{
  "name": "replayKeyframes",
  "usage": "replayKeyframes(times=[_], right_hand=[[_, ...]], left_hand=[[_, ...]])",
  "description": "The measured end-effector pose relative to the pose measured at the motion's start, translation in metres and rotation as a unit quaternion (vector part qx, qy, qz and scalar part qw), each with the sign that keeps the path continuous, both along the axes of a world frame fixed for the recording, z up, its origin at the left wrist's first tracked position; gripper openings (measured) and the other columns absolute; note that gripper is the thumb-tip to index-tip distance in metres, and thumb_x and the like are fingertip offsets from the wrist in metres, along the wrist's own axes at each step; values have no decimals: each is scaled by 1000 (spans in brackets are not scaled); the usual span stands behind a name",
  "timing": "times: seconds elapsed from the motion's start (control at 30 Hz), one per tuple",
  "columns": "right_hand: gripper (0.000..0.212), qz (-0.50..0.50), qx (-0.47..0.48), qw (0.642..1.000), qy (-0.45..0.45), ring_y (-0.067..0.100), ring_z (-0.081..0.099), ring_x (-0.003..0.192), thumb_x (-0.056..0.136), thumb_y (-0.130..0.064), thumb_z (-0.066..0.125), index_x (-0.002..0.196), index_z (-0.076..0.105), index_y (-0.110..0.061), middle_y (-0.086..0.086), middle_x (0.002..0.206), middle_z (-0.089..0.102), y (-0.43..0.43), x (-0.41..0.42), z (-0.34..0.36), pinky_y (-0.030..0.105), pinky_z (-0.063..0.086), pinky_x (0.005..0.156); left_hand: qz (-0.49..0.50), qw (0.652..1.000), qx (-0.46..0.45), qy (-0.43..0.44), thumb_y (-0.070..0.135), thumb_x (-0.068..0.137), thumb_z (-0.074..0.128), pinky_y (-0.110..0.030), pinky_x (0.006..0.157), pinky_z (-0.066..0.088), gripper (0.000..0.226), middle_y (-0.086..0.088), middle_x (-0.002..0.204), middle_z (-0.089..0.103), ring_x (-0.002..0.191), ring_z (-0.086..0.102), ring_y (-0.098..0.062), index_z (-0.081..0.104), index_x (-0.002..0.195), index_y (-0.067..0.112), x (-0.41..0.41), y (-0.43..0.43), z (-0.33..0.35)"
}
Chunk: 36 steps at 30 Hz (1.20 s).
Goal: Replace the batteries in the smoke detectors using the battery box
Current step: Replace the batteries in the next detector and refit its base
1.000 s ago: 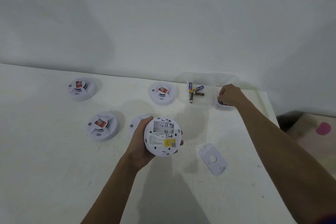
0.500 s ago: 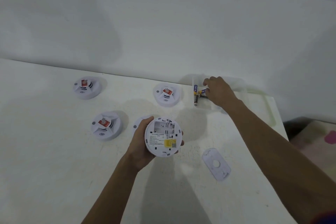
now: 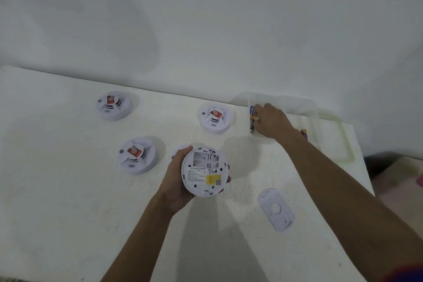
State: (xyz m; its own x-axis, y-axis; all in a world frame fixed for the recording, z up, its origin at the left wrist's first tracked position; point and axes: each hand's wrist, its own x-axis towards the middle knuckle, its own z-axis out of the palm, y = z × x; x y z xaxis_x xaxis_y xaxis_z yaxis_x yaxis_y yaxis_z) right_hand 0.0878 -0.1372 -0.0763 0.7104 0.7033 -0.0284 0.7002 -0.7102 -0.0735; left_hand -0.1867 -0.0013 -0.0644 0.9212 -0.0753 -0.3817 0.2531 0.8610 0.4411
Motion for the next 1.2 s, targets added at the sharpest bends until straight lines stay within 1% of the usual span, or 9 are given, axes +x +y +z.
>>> replayKeyframes(times=[0.17,0.23,0.33,0.6,0.77,0.83,0.93,1.07,1.2], right_hand=[[8,-61,32,994,84,29,48,71,87,-2,43,80,44,-6,12,80,50,8,-1,4,30,34,60],[4,-50,18,990,130,24,49,68,86,-4,45,86,45,-7,7,79,52,6,-1,4,29,32,53],[25,-6,-4,984,177,18,48,68,83,-12,58,105,48,-11,-2,77,51,0,0,5,28,35,55],[28,60,-92,986,124,26,56,92,82,-26,68,103,63,-9,8,106,53,2,4,8,35,48,79],[23,48,-77,993,71,27,53,78,90,-25,58,94,62,-3,7,91,41,-1,-1,12,30,39,66],[19,14,-43,997,60,27,54,74,91,-21,53,95,60,-3,7,85,48,-4,-5,17,29,36,62],[15,-46,77,995,51,27,57,66,91,-15,52,101,57,-4,13,82,64,-12,-16,29,32,47,60],[14,-114,306,943,66,12,49,51,91,-15,57,102,52,-10,2,77,65,-16,-54,60,27,43,53],[10,-99,432,885,141,8,38,45,89,-14,60,97,55,-18,-5,76,70,-6,-117,92,17,36,47]], left_hand=[[-9,1000,3,8,49,94,23,-50,78,53,62,-28,124,56,107,58,-46,54,125,5,0,0,0],[-3,1000,-1,10,48,93,25,-50,77,53,62,-29,124,55,106,58,-47,51,127,4,1,0,0],[6,1000,-8,10,46,92,27,-49,75,53,60,-29,120,56,102,60,-46,51,126,3,0,1,0],[12,1000,3,10,47,90,28,-49,73,55,60,-28,116,61,99,63,-44,60,117,4,-2,1,4],[9,1000,19,-1,48,87,32,-49,77,55,59,-25,111,64,97,63,-44,68,109,6,-5,4,7],[-2,999,34,-8,50,82,40,-49,81,54,58,-24,112,65,99,63,-43,69,109,7,-7,7,9],[-12,999,44,-2,51,81,39,-47,83,52,59,-23,113,65,100,63,-42,70,108,9,-10,12,12],[-22,999,38,0,52,85,30,-47,86,50,62,-22,116,63,103,61,-43,68,111,9,-13,19,16],[-35,998,42,-11,53,85,30,-47,87,50,65,-24,120,61,103,60,-43,66,116,8,-19,26,20]])
